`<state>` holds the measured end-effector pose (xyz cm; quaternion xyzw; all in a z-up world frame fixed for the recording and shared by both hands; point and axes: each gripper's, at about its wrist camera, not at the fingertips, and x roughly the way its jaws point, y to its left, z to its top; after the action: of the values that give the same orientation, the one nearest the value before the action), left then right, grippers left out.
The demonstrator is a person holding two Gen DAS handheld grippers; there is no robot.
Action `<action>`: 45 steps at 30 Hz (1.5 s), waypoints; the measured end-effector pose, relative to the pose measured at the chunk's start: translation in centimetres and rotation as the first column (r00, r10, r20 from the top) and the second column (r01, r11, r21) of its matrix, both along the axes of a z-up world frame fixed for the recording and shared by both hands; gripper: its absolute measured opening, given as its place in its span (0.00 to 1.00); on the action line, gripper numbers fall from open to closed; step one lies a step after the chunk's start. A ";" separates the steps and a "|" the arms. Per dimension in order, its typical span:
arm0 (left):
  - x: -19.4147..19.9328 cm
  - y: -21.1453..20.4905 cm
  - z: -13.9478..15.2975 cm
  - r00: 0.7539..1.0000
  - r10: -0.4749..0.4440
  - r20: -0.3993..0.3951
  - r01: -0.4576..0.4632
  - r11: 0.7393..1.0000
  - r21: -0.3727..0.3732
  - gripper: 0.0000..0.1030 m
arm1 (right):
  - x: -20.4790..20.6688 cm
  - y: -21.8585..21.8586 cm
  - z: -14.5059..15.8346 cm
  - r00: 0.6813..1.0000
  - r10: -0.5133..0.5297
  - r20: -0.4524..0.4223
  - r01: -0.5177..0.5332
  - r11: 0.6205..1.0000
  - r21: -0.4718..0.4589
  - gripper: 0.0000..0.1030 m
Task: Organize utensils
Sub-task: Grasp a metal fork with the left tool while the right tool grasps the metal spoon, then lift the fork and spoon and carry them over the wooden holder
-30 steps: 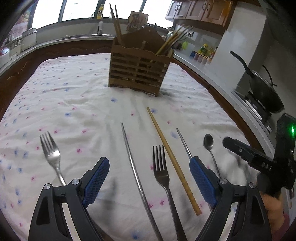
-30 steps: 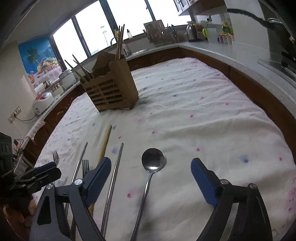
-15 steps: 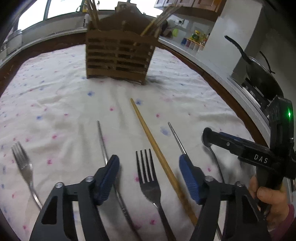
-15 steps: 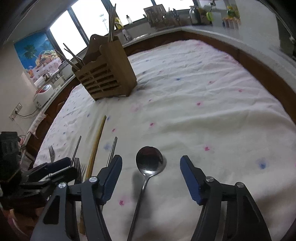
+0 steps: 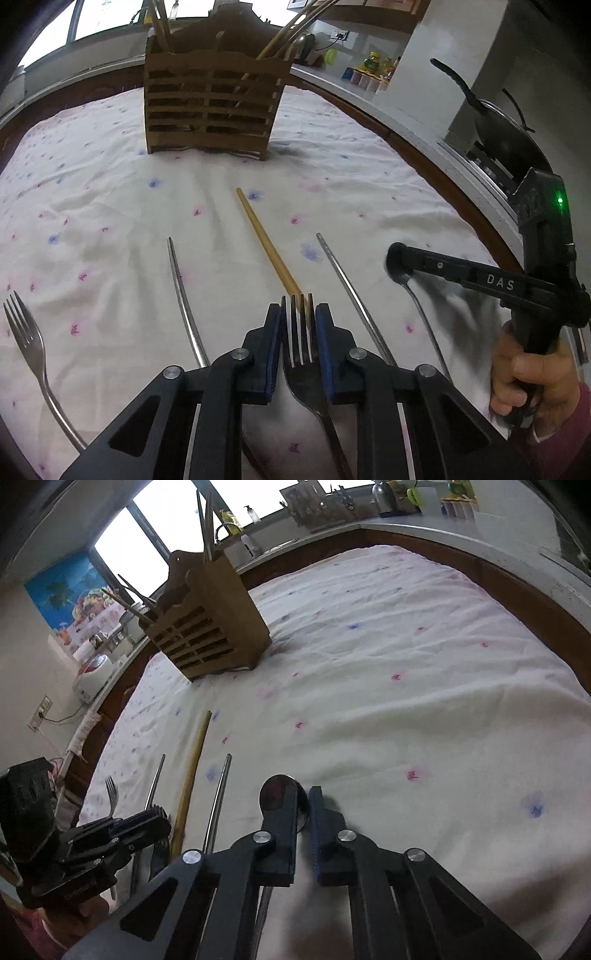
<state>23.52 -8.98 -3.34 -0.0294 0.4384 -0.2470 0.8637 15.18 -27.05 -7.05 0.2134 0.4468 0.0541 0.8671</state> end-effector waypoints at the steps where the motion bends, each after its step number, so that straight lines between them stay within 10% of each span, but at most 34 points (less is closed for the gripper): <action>1: -0.1 0.1 0.1 1.000 0.000 0.003 0.000 1.000 -0.002 0.16 | 0.0 0.1 0.1 1.000 0.000 0.002 0.000 1.000 -0.003 0.04; 45: -9.6 9.9 10.6 0.972 0.118 0.205 -0.090 0.986 -0.140 0.01 | -4.9 3.7 12.6 0.946 0.024 0.322 0.047 0.976 -0.211 0.03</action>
<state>13.92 0.90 7.24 -0.0819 0.3243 -0.2310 0.9137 10.28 -23.34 5.58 0.1091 0.3007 0.0343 0.9468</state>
